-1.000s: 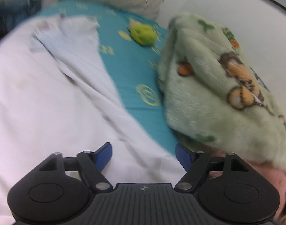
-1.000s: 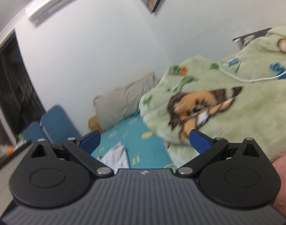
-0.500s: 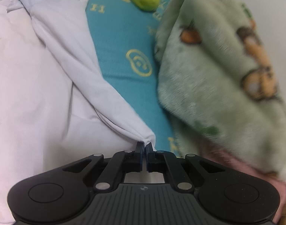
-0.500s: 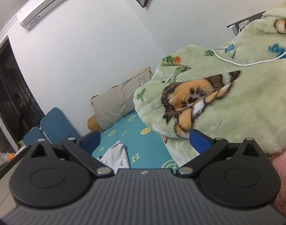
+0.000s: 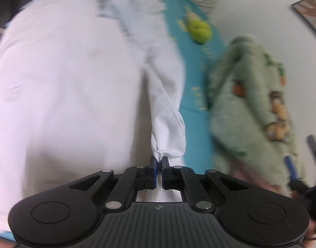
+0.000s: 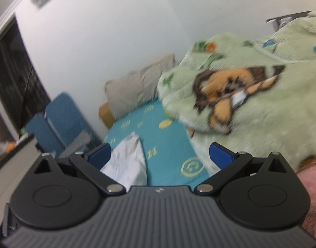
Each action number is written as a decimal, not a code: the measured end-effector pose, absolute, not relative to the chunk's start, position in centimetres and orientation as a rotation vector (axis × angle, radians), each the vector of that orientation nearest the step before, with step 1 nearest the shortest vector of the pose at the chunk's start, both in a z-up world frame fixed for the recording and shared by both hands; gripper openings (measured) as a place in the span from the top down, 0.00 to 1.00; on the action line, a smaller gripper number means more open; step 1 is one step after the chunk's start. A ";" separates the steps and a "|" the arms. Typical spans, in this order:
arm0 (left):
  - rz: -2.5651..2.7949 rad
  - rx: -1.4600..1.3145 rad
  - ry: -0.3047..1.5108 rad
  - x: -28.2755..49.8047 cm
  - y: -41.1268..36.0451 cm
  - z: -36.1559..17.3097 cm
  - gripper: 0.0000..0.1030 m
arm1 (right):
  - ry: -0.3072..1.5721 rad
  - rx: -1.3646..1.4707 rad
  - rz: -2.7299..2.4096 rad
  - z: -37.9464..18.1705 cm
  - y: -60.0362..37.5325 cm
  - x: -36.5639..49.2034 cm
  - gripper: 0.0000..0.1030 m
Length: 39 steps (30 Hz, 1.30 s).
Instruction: Fold clothes
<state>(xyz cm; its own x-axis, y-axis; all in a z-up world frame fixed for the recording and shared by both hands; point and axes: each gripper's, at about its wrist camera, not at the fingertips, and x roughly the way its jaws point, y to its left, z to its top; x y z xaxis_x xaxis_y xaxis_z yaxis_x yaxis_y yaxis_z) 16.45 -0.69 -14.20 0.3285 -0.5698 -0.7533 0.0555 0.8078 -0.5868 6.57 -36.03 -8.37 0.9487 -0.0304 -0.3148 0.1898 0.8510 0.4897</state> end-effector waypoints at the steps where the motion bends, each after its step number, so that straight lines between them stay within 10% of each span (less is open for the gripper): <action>1: -0.412 -0.502 1.174 16.3 -0.2 -14.5 0.91 | 0.324 0.531 -0.110 -8.4 -35.6 6.8 0.00; 10: -0.489 -0.432 1.059 13.7 -2.6 -13.0 0.28 | 0.468 0.425 -0.072 -9.5 -32.2 8.8 0.00; 15: -0.459 -0.391 1.103 13.3 -4.1 -15.2 0.37 | 0.533 0.398 -0.057 -10.3 -31.0 10.0 0.00; 19: -0.449 -0.426 1.107 13.0 -2.8 -16.0 0.98 | 0.571 0.382 -0.065 -10.8 -30.4 10.8 0.00; 35: -0.456 -0.387 1.188 9.5 1.6 -14.1 0.98 | 0.624 0.262 0.037 -11.0 -27.7 12.0 0.02; 39: -0.454 -0.394 1.168 9.4 1.8 -14.0 0.78 | 0.689 0.288 0.133 -10.4 -26.4 15.0 0.18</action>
